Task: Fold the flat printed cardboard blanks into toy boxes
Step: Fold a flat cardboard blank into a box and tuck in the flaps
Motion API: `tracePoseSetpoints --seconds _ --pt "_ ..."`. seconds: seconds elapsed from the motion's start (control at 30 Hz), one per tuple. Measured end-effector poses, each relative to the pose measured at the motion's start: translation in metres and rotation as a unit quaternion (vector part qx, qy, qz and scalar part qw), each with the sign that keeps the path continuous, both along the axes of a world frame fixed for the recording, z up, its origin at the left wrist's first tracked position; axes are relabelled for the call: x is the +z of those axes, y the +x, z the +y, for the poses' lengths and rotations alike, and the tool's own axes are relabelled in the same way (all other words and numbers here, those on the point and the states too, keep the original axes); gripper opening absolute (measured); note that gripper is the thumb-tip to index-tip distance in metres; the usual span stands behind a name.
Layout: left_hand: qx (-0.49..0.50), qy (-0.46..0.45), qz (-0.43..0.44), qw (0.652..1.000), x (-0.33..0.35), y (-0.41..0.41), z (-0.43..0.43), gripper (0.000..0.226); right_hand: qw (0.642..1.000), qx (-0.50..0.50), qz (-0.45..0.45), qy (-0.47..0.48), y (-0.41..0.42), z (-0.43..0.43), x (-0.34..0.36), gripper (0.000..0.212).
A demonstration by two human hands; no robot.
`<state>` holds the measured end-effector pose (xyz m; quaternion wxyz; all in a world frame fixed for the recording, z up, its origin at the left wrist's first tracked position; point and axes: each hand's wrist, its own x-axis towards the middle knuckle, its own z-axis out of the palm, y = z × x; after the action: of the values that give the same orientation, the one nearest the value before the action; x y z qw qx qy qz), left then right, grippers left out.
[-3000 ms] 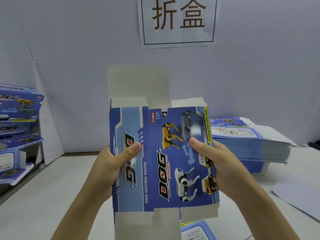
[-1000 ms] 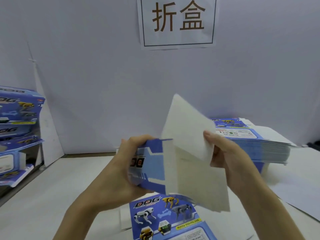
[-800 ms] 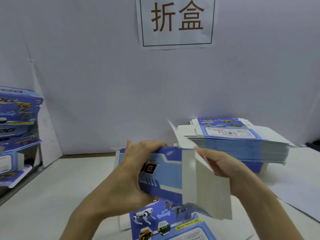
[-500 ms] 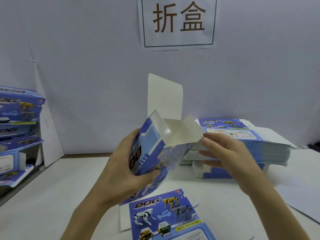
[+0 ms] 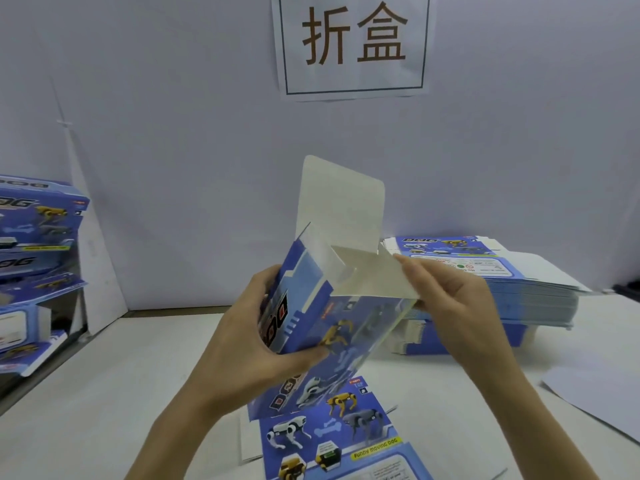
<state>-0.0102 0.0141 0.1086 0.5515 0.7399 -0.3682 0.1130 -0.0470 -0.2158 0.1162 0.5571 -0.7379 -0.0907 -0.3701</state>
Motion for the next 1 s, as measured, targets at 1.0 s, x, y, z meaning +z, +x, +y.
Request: tracePoseSetpoints --seconds 1.0 --pt "0.032 0.053 -0.149 0.987 0.002 0.004 0.013 0.09 0.934 0.202 0.24 0.171 0.003 0.011 -0.005 0.016"
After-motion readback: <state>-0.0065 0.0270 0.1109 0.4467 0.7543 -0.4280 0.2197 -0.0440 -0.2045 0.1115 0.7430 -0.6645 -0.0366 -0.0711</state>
